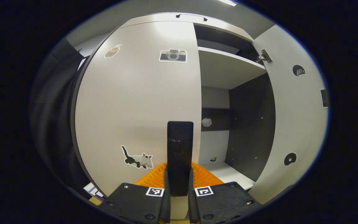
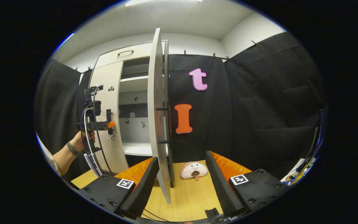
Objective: Open the right door of the double-door shoe cabinet with the right hand, and open the left door with the left hand.
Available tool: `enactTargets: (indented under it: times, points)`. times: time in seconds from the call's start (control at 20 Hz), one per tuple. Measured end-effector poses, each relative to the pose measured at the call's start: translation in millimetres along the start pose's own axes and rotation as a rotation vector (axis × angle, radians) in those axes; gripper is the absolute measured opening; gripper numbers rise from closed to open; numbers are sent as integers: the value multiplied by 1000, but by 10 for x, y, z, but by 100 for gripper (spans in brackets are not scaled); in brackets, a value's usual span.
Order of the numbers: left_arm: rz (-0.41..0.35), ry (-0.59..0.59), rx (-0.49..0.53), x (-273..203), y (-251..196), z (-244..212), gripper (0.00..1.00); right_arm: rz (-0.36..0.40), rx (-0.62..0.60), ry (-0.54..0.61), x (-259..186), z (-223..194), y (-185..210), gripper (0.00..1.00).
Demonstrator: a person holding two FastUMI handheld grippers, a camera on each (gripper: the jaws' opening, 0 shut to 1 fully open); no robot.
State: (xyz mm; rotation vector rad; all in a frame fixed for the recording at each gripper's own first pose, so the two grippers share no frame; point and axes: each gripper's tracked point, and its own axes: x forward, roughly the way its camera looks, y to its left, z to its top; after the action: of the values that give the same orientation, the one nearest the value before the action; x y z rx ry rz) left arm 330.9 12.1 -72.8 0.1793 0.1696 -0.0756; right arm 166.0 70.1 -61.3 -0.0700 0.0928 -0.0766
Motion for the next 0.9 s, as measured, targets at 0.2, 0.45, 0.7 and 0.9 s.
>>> enactTargets:
  times: [0.2, 0.45, 0.7, 0.9]
  points:
    - [-15, 31, 39, -14, 0, -17, 22, 9, 7, 0, 5, -16, 49, 97]
    - [-91, 83, 65, -209, 55, -36, 22, 35, 46, -19, -51, 63, 172, 97]
    - [-88, 128, 64, -450, 208, -45, 22, 84, 52, -47, -216, 234, 247, 97]
    - [-61, 113, 63, -469, 282, -43, 22, 105, 24, -47, -311, 284, 289, 89]
